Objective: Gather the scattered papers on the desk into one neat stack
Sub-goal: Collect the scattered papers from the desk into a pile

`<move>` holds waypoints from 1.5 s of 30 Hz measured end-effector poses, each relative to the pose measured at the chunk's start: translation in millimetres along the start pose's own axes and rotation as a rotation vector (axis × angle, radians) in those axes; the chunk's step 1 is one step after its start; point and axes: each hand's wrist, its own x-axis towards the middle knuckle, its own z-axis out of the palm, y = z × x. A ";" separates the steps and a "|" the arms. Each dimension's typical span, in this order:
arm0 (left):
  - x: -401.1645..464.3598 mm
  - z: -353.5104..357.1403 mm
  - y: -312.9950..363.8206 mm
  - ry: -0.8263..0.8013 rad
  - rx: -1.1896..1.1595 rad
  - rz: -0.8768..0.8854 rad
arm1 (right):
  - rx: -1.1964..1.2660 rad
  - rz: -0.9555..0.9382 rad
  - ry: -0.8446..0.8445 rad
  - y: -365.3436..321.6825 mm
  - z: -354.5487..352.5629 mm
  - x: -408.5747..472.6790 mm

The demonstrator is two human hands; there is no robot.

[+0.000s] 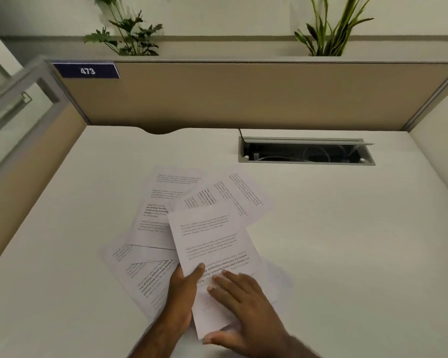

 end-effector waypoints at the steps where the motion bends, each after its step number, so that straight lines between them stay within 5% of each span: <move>1: 0.1 -3.6 3.6 -0.002 0.010 0.022 | 0.077 0.104 0.058 1.2 -6.6 5.5; 6: -8.2 -25.8 27.5 -0.145 0.074 0.144 | 0.621 0.767 0.211 18.4 -49.6 53.6; 9: -13.9 -36.8 48.0 -0.202 0.155 0.251 | 1.003 0.783 0.156 33.3 -69.9 77.3; 12: -15.3 -42.7 64.5 -0.195 0.238 0.375 | 1.134 0.608 0.208 31.9 -88.9 87.2; 18: -14.2 -52.9 75.8 -0.059 0.318 0.499 | 1.014 0.372 0.385 12.7 -83.3 82.7; 24: -3.1 -49.6 42.9 -0.003 0.229 0.330 | 0.737 0.437 0.204 12.8 -45.1 67.2; 27: -2.6 -58.0 40.9 0.051 0.182 0.319 | 0.791 0.463 0.208 11.9 -41.0 70.3; 32: 11.8 -126.4 49.0 0.156 0.046 0.276 | 0.786 0.647 0.274 0.2 -22.9 119.0; 35: 11.8 -144.3 46.6 0.166 0.025 0.243 | 0.494 0.873 0.302 23.1 -17.3 134.2; 40: 8.2 -155.9 38.8 0.181 -0.029 0.163 | -0.019 0.796 0.076 45.7 -7.8 155.2; 45: 11.8 -168.2 35.8 0.210 -0.084 0.108 | -0.104 0.668 -0.180 65.1 -4.8 166.5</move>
